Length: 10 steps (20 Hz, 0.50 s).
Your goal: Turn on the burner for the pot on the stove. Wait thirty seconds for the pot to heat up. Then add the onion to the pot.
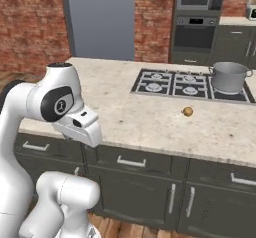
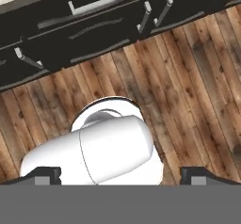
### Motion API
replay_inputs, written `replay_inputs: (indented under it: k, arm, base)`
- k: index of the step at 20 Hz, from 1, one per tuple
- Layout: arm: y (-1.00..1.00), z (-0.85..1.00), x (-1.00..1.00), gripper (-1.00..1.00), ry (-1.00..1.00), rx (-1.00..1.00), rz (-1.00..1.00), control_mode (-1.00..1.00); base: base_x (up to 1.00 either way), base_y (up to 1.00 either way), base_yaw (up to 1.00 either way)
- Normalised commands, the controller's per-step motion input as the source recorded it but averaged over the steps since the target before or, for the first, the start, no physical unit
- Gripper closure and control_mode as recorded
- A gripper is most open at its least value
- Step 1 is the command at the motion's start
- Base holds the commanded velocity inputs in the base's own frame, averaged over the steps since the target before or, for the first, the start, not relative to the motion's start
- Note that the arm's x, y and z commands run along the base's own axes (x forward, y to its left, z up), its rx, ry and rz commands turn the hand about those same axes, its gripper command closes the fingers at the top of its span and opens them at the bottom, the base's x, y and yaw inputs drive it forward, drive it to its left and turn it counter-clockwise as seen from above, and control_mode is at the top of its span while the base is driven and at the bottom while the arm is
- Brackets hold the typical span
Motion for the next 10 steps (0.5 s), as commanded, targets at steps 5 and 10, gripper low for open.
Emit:
replay_inputs:
  k: [5,10]
  arm:
    - [0.00,0.00,0.00,-1.00,0.00,0.00,0.00,1.00]
    - [0.00,0.00,0.00,-1.00,0.00,0.00,0.00,1.00]
  base:
    - [0.05,-0.77,0.25]
    - [0.10,-0.86,0.00]
